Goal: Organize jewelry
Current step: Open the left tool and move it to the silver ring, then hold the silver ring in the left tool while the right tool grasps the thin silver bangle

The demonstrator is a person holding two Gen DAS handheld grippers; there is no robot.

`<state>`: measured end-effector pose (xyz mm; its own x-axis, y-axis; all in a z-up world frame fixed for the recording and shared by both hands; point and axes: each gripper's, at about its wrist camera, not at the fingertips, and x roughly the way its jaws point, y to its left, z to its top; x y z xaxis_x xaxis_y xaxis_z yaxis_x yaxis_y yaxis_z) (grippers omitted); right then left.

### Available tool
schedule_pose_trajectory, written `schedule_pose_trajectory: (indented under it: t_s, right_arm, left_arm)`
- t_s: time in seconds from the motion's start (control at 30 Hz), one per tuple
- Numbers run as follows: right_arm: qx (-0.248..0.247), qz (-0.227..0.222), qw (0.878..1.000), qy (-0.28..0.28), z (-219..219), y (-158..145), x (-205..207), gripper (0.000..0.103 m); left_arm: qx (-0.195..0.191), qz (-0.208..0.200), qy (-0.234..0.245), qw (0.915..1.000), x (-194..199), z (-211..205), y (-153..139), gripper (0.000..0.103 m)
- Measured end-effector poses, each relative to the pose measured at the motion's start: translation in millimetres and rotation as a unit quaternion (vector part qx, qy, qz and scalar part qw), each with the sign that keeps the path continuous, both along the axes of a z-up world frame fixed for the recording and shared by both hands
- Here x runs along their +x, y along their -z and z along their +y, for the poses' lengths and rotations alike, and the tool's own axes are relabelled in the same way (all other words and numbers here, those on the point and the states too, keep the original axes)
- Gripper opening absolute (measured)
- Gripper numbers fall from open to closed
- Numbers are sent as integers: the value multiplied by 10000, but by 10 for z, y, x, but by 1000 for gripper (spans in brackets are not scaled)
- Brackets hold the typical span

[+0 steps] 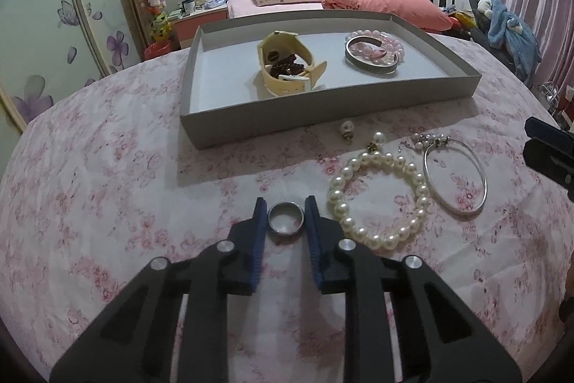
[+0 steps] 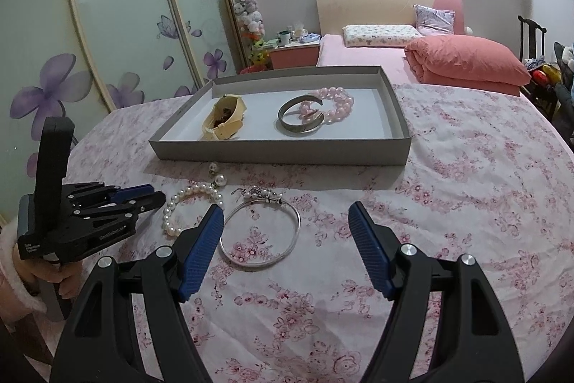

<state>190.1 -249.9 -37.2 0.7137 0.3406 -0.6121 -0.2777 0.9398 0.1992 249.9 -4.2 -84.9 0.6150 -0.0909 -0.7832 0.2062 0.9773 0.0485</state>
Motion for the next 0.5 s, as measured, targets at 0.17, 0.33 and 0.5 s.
schedule_pose_trajectory:
  t_s: [0.17, 0.33, 0.5]
  right_arm:
    - [-219, 215, 9994, -179, 81, 66, 6, 72]
    - [-550, 539, 9964, -363, 232, 201, 39, 73]
    - [-920, 770, 9916, -487, 445, 321, 127, 81]
  left_arm:
    - [3, 16, -220, 9998, 17, 92, -22, 22]
    - [48, 66, -526, 9986, -35, 339, -35, 22]
    - [72, 21, -641, 9979, -106, 502, -41, 22]
